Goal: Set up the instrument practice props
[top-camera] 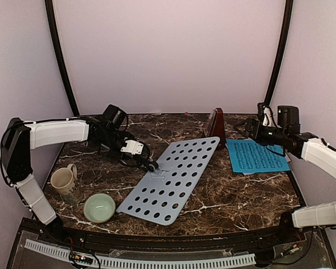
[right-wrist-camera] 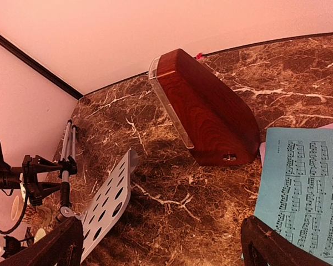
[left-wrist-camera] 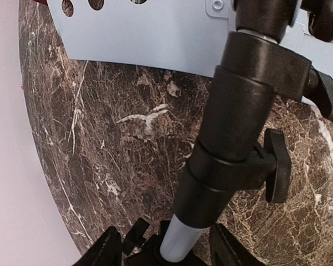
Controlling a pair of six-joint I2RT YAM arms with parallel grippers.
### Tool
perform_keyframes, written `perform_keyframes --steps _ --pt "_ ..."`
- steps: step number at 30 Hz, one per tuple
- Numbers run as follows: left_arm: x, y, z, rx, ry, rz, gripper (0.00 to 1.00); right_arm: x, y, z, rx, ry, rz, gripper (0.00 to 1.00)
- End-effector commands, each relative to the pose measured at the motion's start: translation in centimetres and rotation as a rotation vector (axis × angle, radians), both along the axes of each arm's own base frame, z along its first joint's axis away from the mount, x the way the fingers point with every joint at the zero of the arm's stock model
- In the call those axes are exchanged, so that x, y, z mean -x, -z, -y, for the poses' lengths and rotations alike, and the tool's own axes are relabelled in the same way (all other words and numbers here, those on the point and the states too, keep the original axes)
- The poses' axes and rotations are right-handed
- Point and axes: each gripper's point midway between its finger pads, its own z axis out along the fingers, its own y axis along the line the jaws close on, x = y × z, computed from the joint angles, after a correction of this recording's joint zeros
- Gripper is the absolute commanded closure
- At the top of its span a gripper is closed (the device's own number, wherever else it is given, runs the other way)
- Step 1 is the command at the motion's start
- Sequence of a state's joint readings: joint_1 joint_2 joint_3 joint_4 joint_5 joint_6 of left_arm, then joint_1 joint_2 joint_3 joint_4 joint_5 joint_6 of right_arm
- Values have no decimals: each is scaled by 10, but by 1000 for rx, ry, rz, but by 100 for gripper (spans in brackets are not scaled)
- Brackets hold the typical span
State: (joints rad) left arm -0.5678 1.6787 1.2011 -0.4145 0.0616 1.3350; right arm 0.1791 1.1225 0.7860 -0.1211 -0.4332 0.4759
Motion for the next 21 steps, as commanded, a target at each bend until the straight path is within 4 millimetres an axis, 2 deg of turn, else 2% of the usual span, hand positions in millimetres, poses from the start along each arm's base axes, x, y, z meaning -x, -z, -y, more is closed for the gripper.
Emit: perform_keyframes --steps 1,11,21 --pt "-10 -9 9 -14 55 46 45 -1 -14 -2 -39 -25 65 0" --pt "-21 4 19 -21 78 21 50 -5 -13 9 -83 -14 51 0" --pt "-25 20 27 -27 99 -12 58 -6 -8 12 -126 -23 39 0"
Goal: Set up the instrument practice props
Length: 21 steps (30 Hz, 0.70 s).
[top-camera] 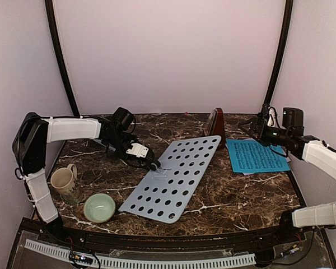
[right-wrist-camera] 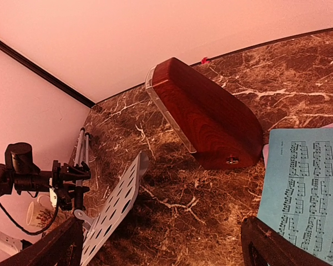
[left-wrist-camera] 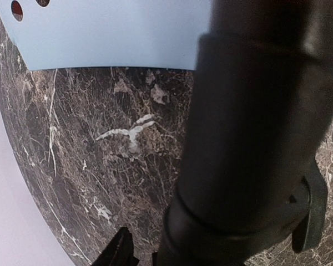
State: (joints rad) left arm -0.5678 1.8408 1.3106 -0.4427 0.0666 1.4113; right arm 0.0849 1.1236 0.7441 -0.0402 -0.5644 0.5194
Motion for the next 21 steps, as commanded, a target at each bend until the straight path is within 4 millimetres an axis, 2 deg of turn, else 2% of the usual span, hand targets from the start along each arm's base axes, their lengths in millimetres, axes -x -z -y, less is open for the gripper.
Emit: perform_keyframes --steps 1,4,6,10,17,21 --pt "-8 -10 14 42 31 28 58 -4 -6 -2 -35 -16 35 0" --pt "-9 -7 16 36 35 29 60 -5 -4 -2 -44 -21 28 0" --pt "-9 -5 19 26 37 31 65 -6 -3 -2 -49 -21 22 0" --pt "-10 -18 22 25 35 65 77 -5 -7 -1 -52 -21 27 0" --pt "-11 -75 24 85 28 173 88 0 -20 1 -60 -8 65 0" --pt "-14 -122 34 214 30 286 100 2 -28 2 -71 -1 81 0"
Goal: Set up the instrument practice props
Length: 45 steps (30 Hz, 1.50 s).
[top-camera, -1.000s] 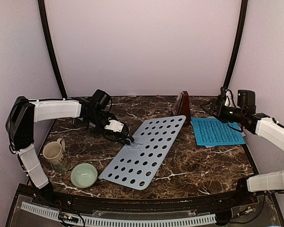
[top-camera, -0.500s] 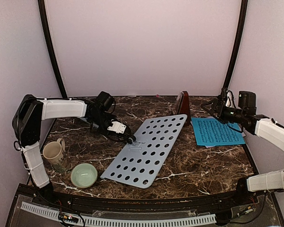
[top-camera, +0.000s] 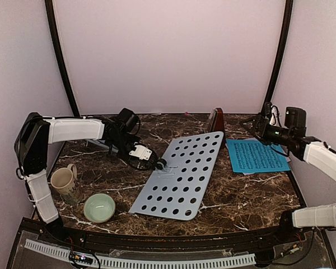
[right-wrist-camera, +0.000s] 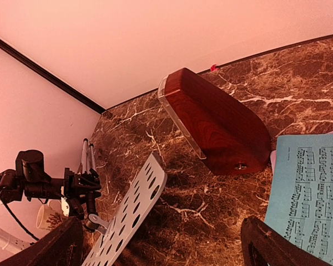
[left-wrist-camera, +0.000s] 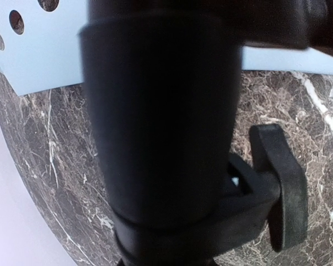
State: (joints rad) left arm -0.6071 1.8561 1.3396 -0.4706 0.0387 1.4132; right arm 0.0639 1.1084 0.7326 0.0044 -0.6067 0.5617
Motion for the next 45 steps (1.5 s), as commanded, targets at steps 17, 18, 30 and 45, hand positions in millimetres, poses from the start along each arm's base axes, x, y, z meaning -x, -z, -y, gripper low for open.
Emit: perform_keyframes --steps 17,18,30,45 --pt "-21 -311 36 971 -250 435 100 13 -50 6 -43 39 136 0" --pt "-22 -321 33 1016 -284 428 100 13 -50 7 -43 44 139 0" --pt "-17 -405 -3 1497 -550 377 100 18 -57 8 -54 53 194 0" --pt "28 -476 -15 1906 -471 107 100 30 -72 -1 -79 24 317 0"
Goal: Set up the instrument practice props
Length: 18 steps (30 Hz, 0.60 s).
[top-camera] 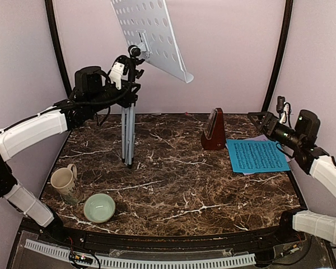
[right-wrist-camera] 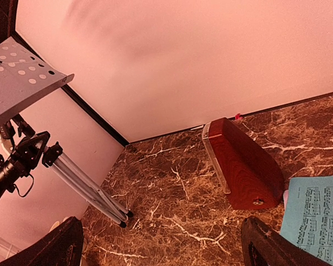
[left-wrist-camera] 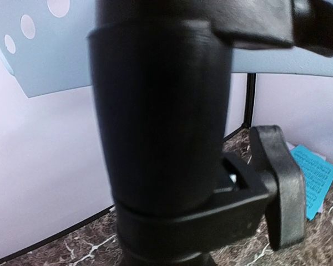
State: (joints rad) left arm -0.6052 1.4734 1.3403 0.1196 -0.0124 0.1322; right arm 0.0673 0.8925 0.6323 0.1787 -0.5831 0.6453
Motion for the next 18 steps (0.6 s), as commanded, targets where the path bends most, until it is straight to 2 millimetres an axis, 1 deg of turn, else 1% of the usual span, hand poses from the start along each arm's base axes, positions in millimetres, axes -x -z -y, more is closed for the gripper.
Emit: perform_keyframes --steps 1,3,7,10,12,15,18 --pt "69 -183 -27 475 128 372 100 3 -15 -8 9 -13 89 0" --pt "77 -188 -26 501 167 383 100 4 -15 -17 29 -26 99 0" --pt "87 -192 -23 534 224 371 100 5 -17 -41 78 -54 128 0" --pt "95 -193 -21 562 273 362 100 5 -18 -58 100 -76 151 1" --pt "99 -192 -19 570 299 352 100 4 -19 -70 115 -87 163 3" --pt "101 -189 -15 570 324 336 100 2 -14 -93 155 -111 174 7" --pt "102 -187 -12 569 344 324 100 4 -7 -125 209 -157 190 10"
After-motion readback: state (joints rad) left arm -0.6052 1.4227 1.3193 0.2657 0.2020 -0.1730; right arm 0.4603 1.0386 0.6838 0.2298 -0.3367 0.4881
